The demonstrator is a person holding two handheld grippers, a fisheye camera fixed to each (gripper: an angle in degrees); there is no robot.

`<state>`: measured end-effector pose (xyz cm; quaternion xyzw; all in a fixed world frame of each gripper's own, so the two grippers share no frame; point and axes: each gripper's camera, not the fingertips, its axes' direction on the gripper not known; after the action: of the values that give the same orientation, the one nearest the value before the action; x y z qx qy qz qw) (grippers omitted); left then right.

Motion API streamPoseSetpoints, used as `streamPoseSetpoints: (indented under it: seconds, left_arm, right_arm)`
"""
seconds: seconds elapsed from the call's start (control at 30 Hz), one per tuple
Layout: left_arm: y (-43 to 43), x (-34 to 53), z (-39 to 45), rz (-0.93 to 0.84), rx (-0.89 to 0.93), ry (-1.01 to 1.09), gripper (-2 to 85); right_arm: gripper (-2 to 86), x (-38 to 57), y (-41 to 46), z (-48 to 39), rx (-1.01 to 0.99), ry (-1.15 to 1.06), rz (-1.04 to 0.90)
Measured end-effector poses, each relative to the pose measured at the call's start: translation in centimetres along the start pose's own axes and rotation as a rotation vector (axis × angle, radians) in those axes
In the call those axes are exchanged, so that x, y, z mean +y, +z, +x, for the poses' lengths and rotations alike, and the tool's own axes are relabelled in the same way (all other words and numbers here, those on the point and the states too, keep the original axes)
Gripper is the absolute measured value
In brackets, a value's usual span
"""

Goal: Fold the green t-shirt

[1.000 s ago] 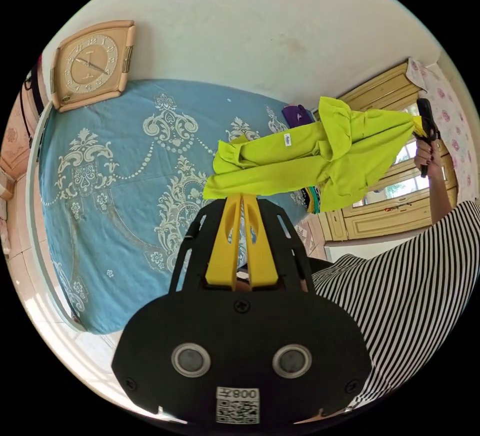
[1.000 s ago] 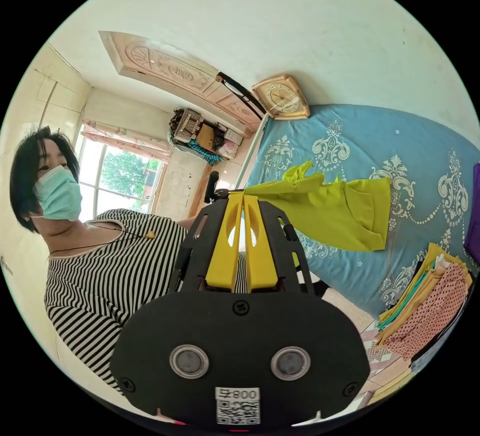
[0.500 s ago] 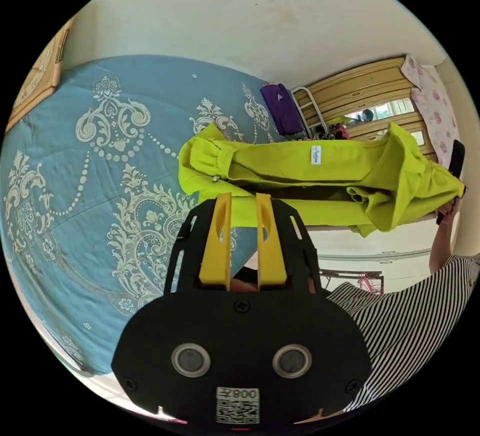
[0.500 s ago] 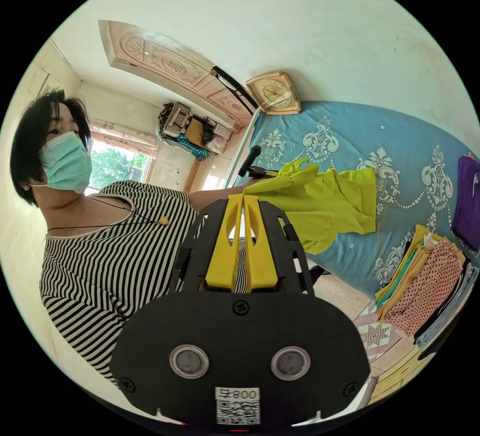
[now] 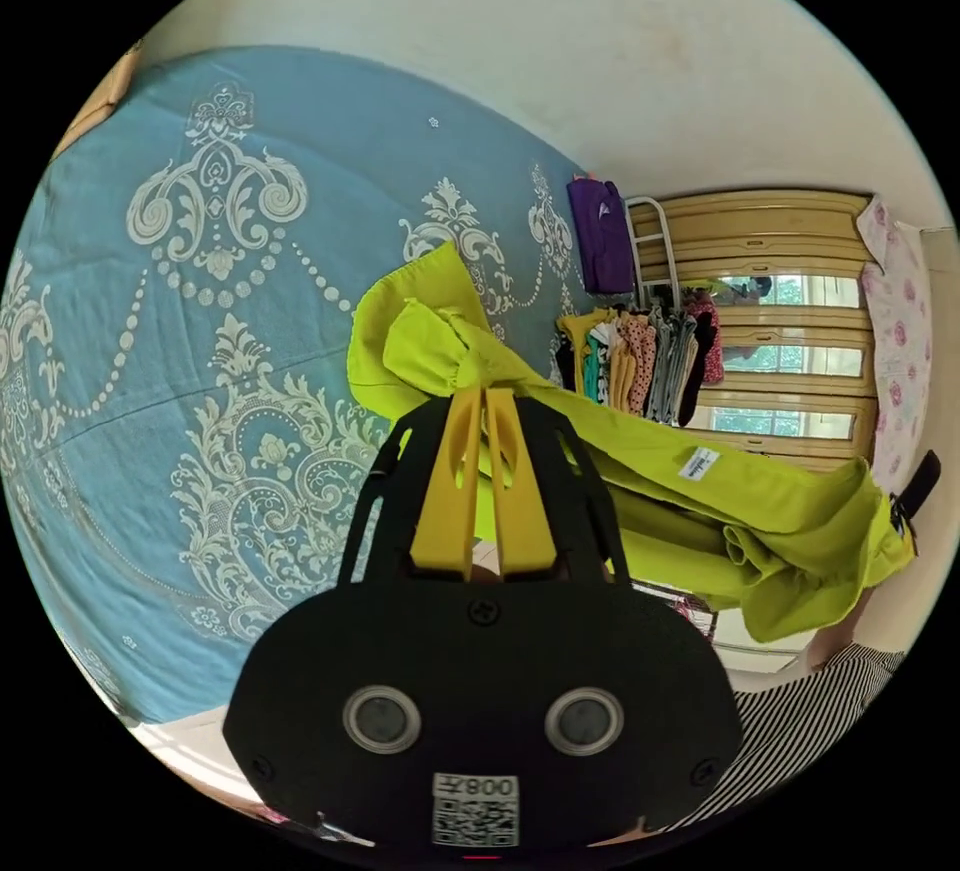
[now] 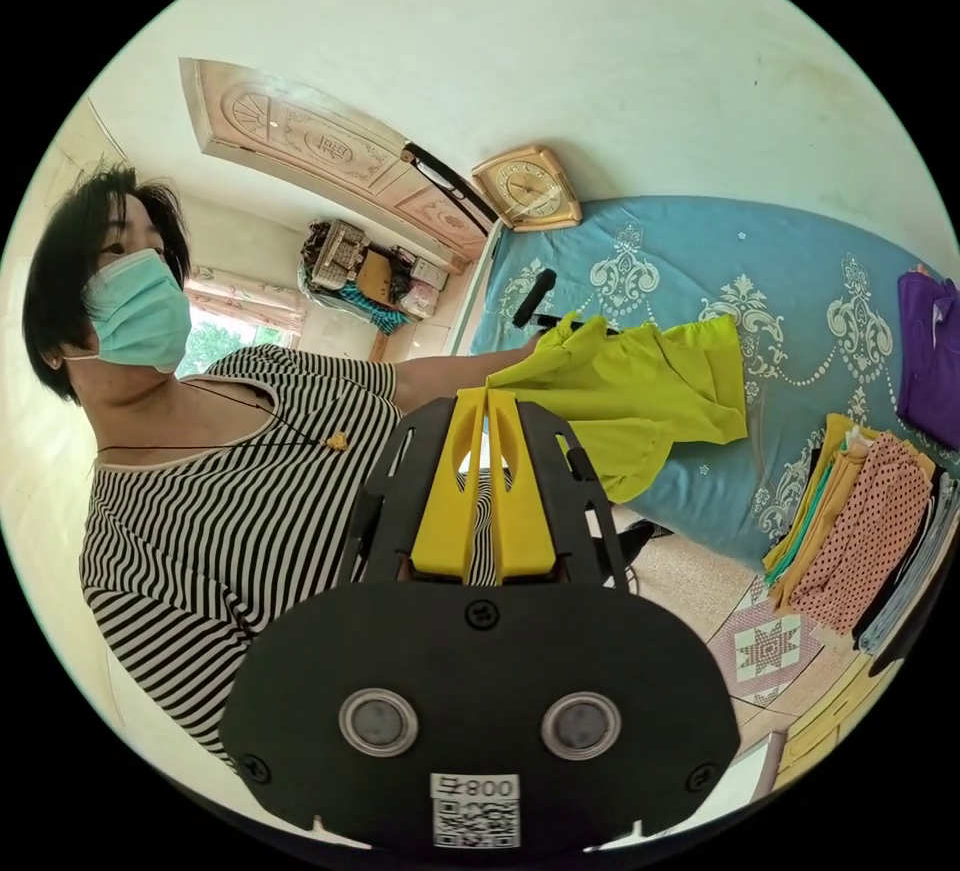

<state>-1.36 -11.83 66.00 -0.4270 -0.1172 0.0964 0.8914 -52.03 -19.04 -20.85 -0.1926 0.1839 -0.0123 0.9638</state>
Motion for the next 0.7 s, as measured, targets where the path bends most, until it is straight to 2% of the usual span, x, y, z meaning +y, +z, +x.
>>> streamPoseSetpoints:
  seconds: [0.2,0.37,0.7]
  left_arm:
    - [-8.3,4.1,4.9,0.233,0.106,0.012,0.5]
    - [-16.3,10.3,9.4,0.440,0.096,0.017,0.4]
    - [-28.3,28.5,26.1,0.861,-0.104,0.061,0.3]
  right_arm:
    - [0.0,3.0,-1.8,-0.4,0.002,-0.015,0.070]
    - [0.0,5.5,-3.6,-0.5,-0.018,-0.068,0.126]
    - [0.0,9.1,-7.8,-0.4,-0.146,-0.304,0.170]
